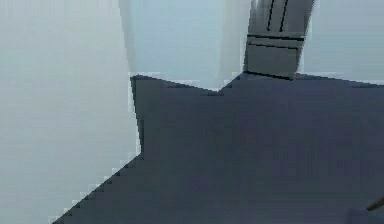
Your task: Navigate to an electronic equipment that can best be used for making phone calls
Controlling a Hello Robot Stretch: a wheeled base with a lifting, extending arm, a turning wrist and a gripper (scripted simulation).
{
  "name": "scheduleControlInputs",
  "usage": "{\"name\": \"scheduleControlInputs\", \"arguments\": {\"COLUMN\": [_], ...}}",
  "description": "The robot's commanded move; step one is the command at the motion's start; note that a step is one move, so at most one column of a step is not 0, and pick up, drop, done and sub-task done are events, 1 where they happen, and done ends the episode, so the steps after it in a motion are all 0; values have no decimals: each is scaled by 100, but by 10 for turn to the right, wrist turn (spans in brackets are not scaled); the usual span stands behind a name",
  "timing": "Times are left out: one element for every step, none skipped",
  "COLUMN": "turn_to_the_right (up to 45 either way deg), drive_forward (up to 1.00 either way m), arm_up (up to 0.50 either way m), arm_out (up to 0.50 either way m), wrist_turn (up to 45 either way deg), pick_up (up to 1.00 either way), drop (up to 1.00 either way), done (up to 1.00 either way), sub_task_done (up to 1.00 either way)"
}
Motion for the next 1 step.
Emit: {"name": "scheduleControlInputs", "arguments": {"turn_to_the_right": [0], "drive_forward": [100], "arm_up": [0], "arm_out": [0], "wrist_turn": [0], "pick_up": [0], "drop": [0], "done": [0], "sub_task_done": [0]}}
